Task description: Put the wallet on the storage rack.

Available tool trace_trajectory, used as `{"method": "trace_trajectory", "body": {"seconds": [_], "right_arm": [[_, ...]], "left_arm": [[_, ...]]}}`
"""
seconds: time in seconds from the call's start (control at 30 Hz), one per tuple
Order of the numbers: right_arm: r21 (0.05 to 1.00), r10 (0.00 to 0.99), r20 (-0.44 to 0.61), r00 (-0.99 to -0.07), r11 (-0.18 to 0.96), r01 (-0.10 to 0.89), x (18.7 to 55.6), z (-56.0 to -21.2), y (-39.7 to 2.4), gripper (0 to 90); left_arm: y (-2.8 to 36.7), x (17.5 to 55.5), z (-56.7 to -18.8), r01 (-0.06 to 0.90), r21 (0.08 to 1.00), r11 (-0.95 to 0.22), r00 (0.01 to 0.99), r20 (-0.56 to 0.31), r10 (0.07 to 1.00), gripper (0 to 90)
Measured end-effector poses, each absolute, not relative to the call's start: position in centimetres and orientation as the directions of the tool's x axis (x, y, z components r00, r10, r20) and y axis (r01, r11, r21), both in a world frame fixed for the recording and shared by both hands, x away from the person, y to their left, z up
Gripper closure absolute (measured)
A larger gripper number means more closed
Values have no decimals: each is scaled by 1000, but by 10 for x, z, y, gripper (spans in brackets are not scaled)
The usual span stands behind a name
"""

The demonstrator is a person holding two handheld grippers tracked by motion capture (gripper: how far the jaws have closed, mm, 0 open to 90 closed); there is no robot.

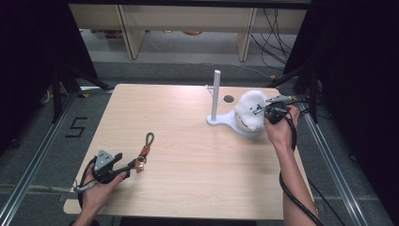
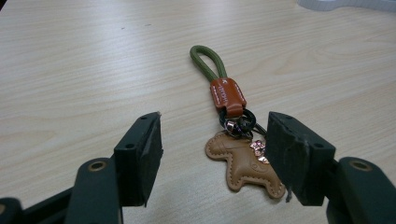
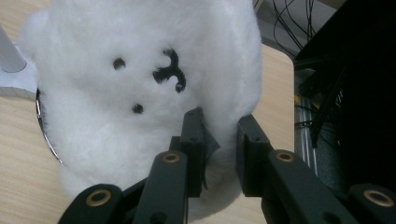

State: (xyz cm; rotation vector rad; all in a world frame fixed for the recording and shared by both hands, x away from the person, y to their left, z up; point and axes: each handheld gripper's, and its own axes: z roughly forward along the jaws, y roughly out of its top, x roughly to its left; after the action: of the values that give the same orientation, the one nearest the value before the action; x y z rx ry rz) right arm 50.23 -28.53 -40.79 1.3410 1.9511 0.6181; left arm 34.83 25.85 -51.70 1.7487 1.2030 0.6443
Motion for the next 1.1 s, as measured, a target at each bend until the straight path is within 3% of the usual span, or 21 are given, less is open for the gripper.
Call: {"method": "trace_trajectory", "body": {"seconds": [0.17, 0.2, 0.33, 0.6, 0.83, 1.1], "right_arm": [[704, 934, -255, -250, 356, 614, 504, -408, -287, 747], [706, 940, -249, -233, 340, 621, 503, -405, -287, 692], [716, 944, -235, -231, 329, 616, 501, -402, -290, 622], [751, 970, -171, -171, 241, 614, 495, -396, -294, 524], [775, 980, -115, -164, 192, 602, 482, -384, -299, 501], [776, 988, -26, -155, 118, 619, 453, -394, -306, 496]], "left_arm": [[258, 349, -518, 453, 881, -135, 399, -66, 915, 357], [258, 349, -518, 453, 882, -133, 398, -66, 915, 357], [258, 349, -517, 449, 885, -127, 398, -70, 915, 357], [257, 350, -513, 440, 890, -122, 403, -75, 912, 357], [253, 353, -510, 433, 894, -115, 417, -86, 905, 359], [250, 356, -504, 438, 890, -127, 425, -80, 902, 352]]}}
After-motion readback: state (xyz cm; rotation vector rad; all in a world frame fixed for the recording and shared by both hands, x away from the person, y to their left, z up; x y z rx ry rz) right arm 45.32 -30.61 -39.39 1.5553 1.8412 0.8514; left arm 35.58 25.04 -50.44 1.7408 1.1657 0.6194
